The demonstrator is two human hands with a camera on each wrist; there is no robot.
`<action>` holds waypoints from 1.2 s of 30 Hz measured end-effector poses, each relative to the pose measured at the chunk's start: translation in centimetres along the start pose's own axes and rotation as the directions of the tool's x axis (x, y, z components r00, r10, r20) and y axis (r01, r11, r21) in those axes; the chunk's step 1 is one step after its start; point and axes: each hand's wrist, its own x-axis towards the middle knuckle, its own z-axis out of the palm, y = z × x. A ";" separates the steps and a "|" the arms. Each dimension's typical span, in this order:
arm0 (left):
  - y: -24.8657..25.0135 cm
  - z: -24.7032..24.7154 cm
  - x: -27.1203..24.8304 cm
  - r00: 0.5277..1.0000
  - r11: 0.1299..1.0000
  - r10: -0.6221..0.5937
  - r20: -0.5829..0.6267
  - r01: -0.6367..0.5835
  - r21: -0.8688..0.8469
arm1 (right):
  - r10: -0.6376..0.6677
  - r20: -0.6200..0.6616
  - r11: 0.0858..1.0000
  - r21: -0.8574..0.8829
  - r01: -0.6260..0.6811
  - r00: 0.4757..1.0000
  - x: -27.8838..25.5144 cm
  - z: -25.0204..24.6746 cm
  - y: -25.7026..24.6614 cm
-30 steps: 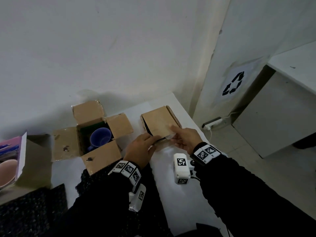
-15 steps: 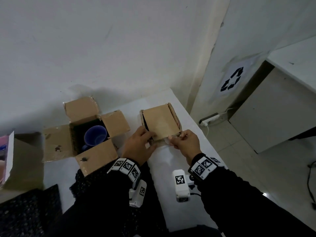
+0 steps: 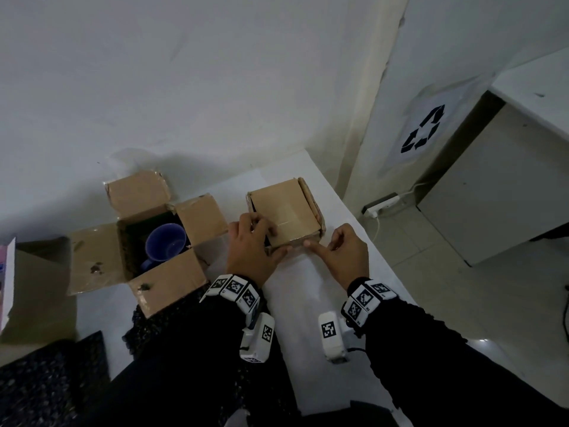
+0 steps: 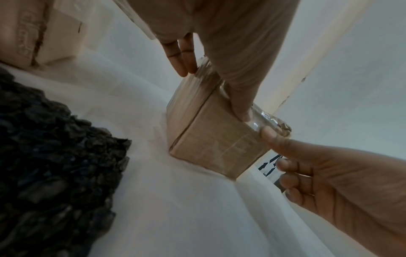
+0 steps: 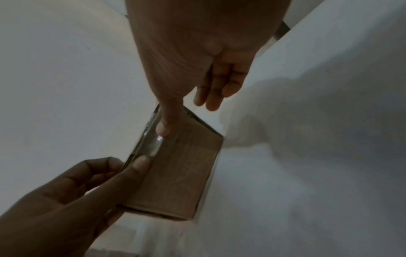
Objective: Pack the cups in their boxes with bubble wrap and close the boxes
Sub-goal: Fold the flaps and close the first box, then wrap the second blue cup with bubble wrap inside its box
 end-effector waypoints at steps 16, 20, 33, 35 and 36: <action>-0.2 0.9 -1.2 0.999 0.998 -0.049 0.018 0.049 -0.030 | -0.312 0.259 0.947 0.003 0.323 0.914 5.4 -1.8 -0.5; 0.4 1.1 -1.2 0.997 0.997 -0.073 0.005 0.073 0.004 | -0.301 0.277 0.945 -0.046 0.325 0.913 5.0 -0.6 -0.3; 0.8 2.0 -0.6 0.988 0.988 -0.153 -0.022 0.153 -0.017 | -0.381 0.383 0.893 -0.084 0.442 0.841 7.7 -1.1 -0.7; 0.8 2.0 -0.5 0.987 0.987 -0.160 -0.001 0.160 -0.007 | -0.374 0.368 0.886 -0.130 0.446 0.851 7.6 -1.1 -0.9; 0.8 1.8 -0.5 0.987 0.987 -0.163 0.016 0.163 0.002 | -0.368 0.366 0.886 -0.141 0.441 0.855 7.6 -1.2 -1.1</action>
